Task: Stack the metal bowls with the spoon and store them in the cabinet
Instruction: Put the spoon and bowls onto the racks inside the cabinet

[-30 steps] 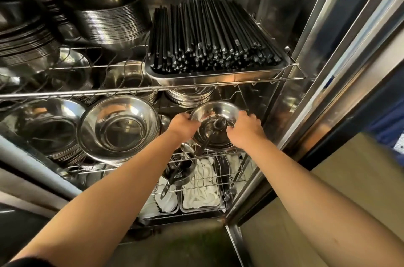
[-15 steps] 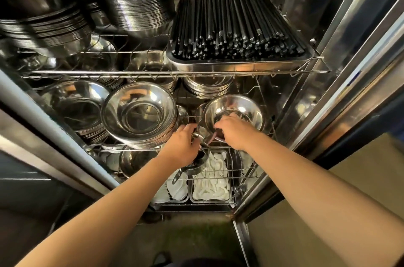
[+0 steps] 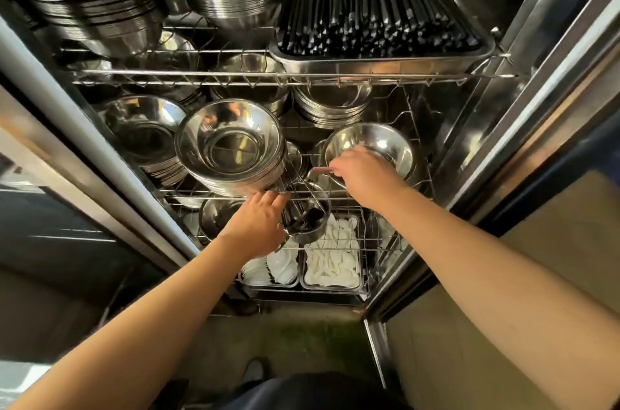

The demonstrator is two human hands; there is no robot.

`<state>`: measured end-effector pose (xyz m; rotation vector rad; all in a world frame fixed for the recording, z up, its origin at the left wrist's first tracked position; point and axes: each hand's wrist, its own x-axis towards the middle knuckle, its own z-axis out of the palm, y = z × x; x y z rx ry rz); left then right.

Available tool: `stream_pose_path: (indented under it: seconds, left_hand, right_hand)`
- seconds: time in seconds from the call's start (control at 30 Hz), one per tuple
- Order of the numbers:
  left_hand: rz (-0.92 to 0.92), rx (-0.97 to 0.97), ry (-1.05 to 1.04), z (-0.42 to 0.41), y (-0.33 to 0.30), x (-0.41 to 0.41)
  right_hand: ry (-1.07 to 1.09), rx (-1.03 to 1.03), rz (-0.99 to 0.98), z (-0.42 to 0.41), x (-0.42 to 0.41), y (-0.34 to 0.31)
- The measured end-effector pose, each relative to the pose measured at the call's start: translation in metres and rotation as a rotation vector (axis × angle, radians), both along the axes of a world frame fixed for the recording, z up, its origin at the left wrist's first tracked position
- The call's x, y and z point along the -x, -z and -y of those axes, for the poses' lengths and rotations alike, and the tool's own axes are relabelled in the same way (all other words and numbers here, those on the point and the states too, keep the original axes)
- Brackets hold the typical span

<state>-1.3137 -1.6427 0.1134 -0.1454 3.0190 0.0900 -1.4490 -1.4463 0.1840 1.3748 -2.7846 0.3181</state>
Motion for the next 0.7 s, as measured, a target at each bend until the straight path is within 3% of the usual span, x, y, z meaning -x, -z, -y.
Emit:
stream_pose_path:
  seconds: [0.2, 0.3, 0.47, 0.7]
  left_hand:
    - [-0.041, 0.006, -0.014, -0.001, 0.005, -0.003]
    - [-0.035, -0.035, -0.019, 0.002, 0.006, -0.003]
    - [-0.046, -0.034, -0.022, 0.002, 0.009, -0.004]
    - [-0.048, 0.032, -0.018, -0.001, 0.01, -0.006]
  right_hand:
    - [-0.053, 0.374, 0.004, -0.013, -0.045, -0.01]
    - [-0.128, 0.464, 0.013, -0.021, -0.068, -0.008]
    - [-0.23, 0.478, 0.094, -0.026, -0.095, 0.014]
    - [-0.084, 0.288, 0.292, -0.02, -0.08, 0.076]
